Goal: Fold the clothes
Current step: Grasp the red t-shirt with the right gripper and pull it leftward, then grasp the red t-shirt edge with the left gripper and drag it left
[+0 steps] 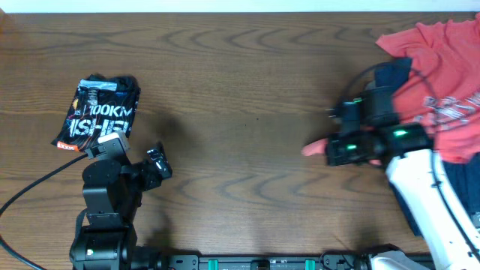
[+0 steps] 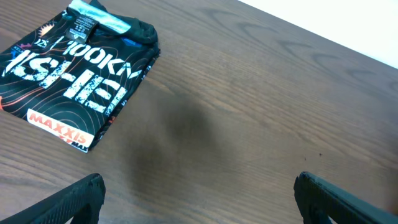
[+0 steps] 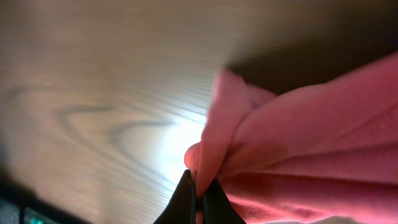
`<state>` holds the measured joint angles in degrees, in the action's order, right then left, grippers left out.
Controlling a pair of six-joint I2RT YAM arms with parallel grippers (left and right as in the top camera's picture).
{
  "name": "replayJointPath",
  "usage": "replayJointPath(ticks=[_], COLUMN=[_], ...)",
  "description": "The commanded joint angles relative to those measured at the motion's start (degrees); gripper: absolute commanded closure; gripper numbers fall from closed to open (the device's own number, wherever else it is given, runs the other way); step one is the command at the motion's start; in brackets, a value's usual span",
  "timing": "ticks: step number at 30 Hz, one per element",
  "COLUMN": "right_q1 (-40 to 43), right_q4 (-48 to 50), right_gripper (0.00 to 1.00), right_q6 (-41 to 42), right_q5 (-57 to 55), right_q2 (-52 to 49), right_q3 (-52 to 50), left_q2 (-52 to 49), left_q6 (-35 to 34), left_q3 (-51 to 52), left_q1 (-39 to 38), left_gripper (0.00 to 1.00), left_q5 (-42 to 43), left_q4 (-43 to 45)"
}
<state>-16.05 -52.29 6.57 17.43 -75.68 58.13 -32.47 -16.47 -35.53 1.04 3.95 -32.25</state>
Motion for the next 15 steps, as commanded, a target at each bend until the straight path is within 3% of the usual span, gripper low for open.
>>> replayJointPath(ticks=[1,11,13,15], right_q1=[-9.92,-29.73,-30.45,-29.83], right_q4=[5.6,26.05,26.34,25.42], right_gripper=[0.99,0.99,0.9,0.72], right_q6=[2.84,3.02,3.26,5.42], right_q5=[7.13,4.2,0.02,-5.09], right_q2=[-1.75,-14.82,-15.89,-15.78], right_q3=[-0.92,-0.92,-0.9,-0.83], left_q2=[0.0,0.0,0.0,0.0], left_q6=[0.52,0.5,0.5,-0.44], left_q3=[-1.22,-1.22,-1.22,-1.22], left_q1=[0.28,0.28,0.28,0.28], left_gripper=[0.02,0.02,0.02,0.02], left_q5=[0.13,0.15,0.17,0.2], left_q4=[0.35,0.37,0.35,0.35])
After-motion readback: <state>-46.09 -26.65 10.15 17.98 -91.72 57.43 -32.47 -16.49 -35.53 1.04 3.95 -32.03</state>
